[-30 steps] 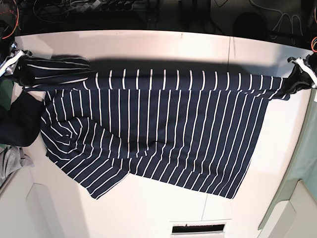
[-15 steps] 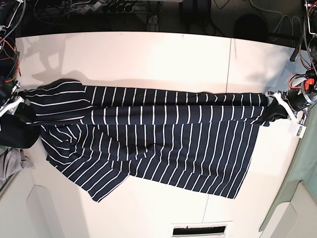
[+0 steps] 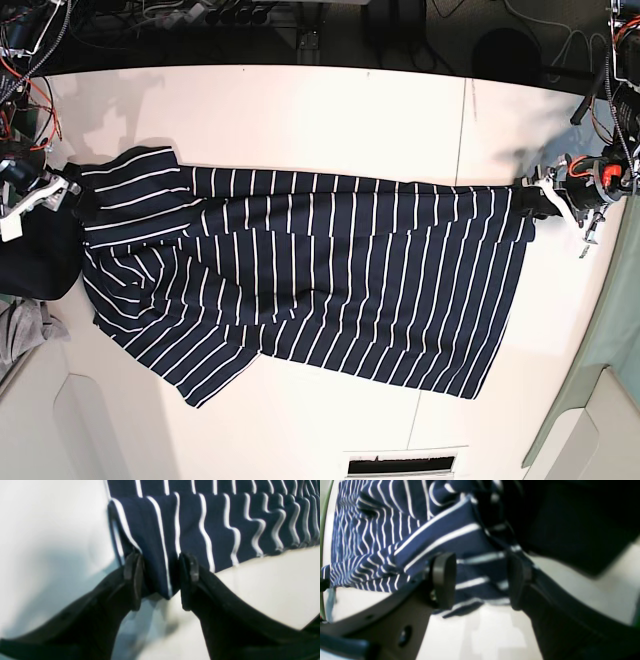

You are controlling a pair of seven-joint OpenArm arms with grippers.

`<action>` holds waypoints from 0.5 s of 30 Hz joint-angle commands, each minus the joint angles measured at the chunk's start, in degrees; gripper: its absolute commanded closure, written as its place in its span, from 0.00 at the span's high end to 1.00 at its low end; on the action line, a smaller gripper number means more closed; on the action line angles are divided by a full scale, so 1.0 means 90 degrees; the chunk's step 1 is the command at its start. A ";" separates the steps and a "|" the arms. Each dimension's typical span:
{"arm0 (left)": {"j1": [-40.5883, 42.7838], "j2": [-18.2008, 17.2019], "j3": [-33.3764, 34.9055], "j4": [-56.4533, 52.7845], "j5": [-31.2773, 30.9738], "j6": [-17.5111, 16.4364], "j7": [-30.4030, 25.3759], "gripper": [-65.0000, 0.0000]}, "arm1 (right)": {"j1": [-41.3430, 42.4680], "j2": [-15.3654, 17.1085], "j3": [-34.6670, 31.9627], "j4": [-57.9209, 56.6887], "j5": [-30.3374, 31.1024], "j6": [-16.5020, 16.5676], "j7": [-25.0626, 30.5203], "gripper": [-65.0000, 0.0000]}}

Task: Layout the t-shirt on the table in an organized manner, then fold the t-shirt properly
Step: 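Lift the shirt edge with both grippers and pull it taut between them, then lower the held edge with both grippers, laying the shirt flat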

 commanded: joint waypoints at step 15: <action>0.0678 0.0231 -0.1200 0.0170 -0.0882 -0.0328 0.0022 0.47 | -0.0857 -0.0248 0.0563 0.0270 -0.0019 0.0046 0.0746 0.50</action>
